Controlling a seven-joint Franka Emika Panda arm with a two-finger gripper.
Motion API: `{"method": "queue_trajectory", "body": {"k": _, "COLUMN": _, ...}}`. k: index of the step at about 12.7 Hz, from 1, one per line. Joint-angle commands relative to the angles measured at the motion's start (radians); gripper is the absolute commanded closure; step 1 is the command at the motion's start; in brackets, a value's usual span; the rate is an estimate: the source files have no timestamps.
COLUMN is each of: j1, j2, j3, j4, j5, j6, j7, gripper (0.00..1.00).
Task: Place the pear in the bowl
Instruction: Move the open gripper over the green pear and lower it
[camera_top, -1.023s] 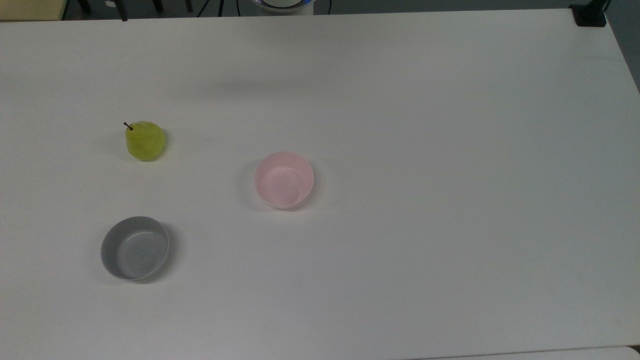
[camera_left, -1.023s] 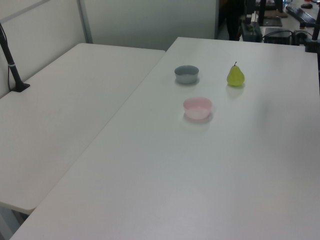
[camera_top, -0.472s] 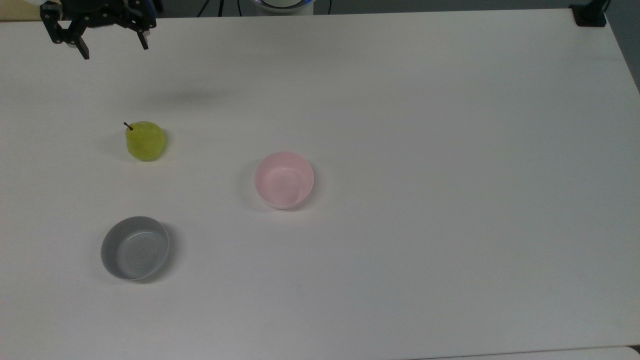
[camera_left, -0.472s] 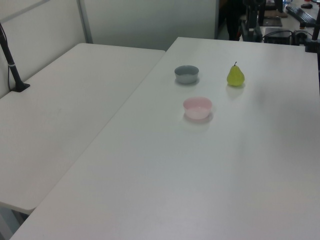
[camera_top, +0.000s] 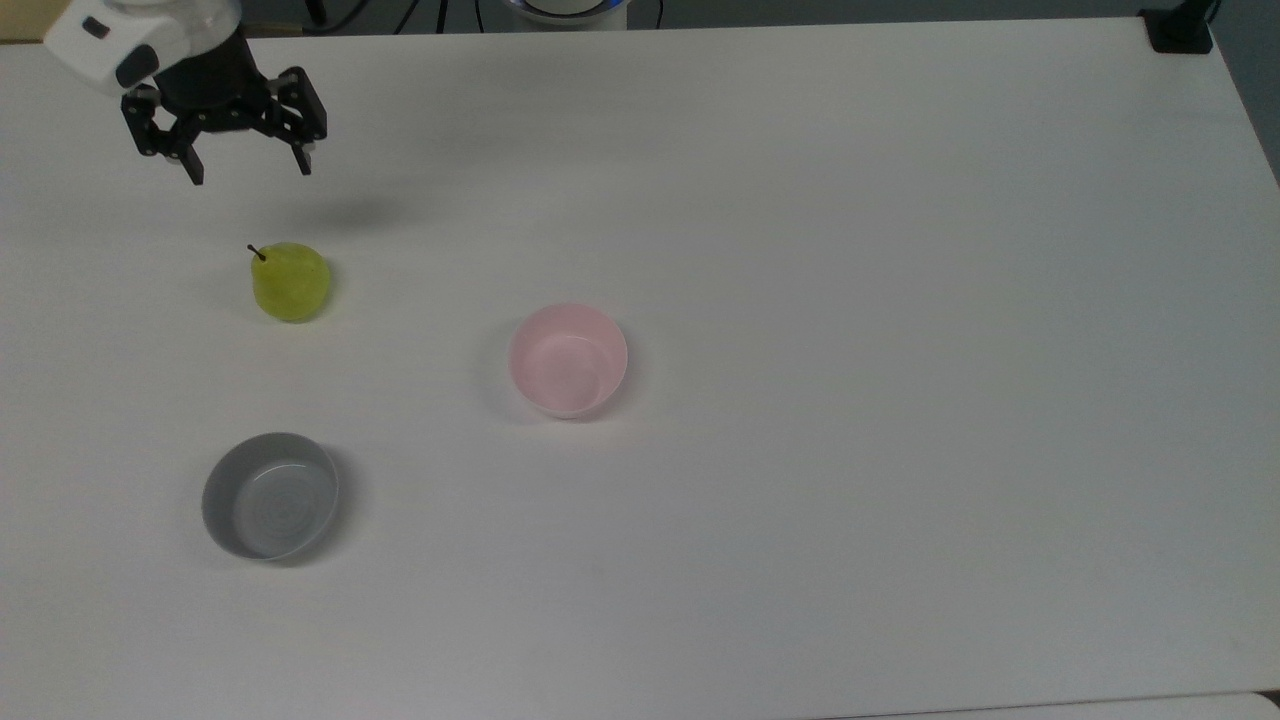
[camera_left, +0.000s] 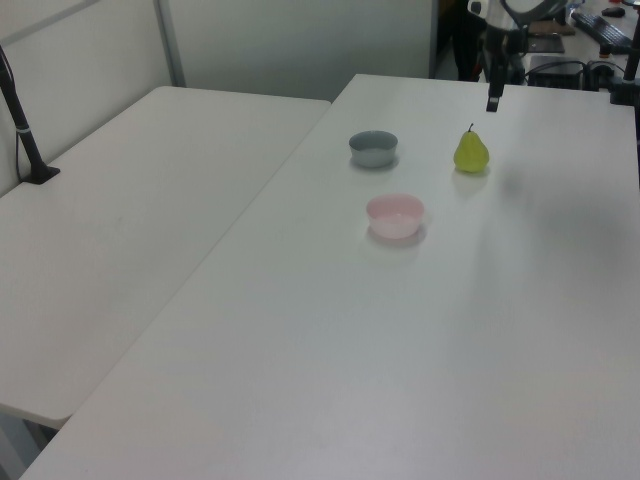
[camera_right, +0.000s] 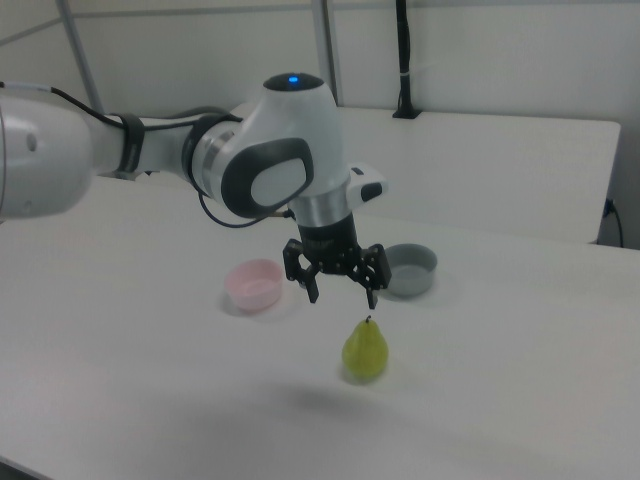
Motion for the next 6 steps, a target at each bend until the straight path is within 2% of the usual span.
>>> {"method": "queue_trajectory", "body": {"k": 1, "j1": 0.014, "j2": 0.067, "j3": -0.005, "j4": -0.022, "j5": 0.012, "j6": 0.11, "j7": 0.052, "gripper": 0.0}}
{"method": "queue_trajectory", "body": {"k": 3, "j1": 0.016, "j2": 0.108, "j3": -0.005, "j4": -0.022, "j5": 0.012, "j6": 0.179, "j7": 0.069, "gripper": 0.0}}
{"method": "queue_trajectory", "body": {"k": 6, "j1": 0.019, "j2": 0.161, "j3": -0.005, "j4": -0.014, "j5": 0.007, "j6": 0.199, "j7": 0.071, "gripper": 0.0}}
